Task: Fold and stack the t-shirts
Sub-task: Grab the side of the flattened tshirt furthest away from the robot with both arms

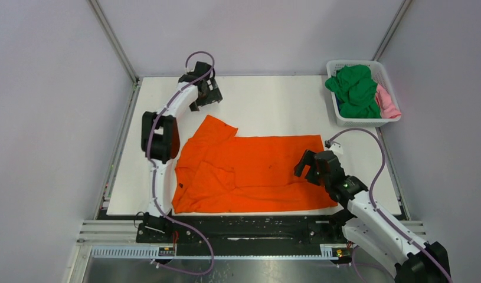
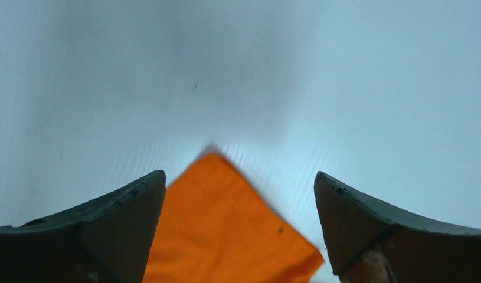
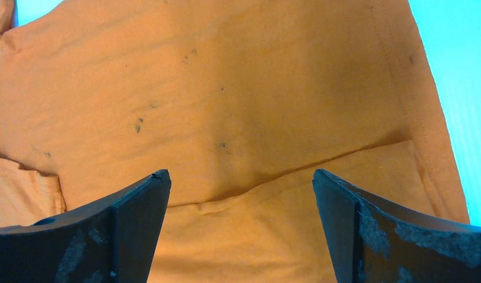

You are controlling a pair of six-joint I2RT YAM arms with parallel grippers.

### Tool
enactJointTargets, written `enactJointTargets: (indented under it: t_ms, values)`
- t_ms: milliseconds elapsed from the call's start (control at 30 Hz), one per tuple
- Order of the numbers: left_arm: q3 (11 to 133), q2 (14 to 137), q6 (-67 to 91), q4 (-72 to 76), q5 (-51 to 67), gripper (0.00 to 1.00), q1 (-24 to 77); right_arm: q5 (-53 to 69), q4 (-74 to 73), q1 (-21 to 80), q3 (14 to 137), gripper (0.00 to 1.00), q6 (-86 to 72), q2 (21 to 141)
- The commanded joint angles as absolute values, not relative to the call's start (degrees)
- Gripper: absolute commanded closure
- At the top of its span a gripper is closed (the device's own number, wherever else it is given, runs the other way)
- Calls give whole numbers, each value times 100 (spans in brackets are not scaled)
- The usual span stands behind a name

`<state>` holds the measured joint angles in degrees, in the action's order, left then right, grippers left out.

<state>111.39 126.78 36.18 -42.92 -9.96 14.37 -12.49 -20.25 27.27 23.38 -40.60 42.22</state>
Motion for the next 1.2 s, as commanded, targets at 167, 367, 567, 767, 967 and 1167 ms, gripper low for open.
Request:
enactJointTargets:
  t_ms: [167,367,567,767,967,1167]
  values:
    - [12861,14089,2851,-4970,-1121,15,1417,-1258,-1706,2760,2444,2,-3746,4508]
    - [12743,14330,2941,-4951,-831,37,1420,-1260,-1714,2760,2437,2,-3735,4516]
    - [12071,14048,2987,-4957,-738,63,1491,-1470,-1714,2760,2487,2,-3954,4501]
    - [11371,13652,2955,-4960,-1241,63,1657,-1956,-2060,2751,2780,2,-4068,4673]
    - [11415,13668,2944,-4959,-1178,75,1691,-2231,-2073,2725,3045,2,-4076,5018]
    - [11482,13483,2871,-4954,-1114,100,1724,-2094,-2059,2167,3592,2,-4007,6042]
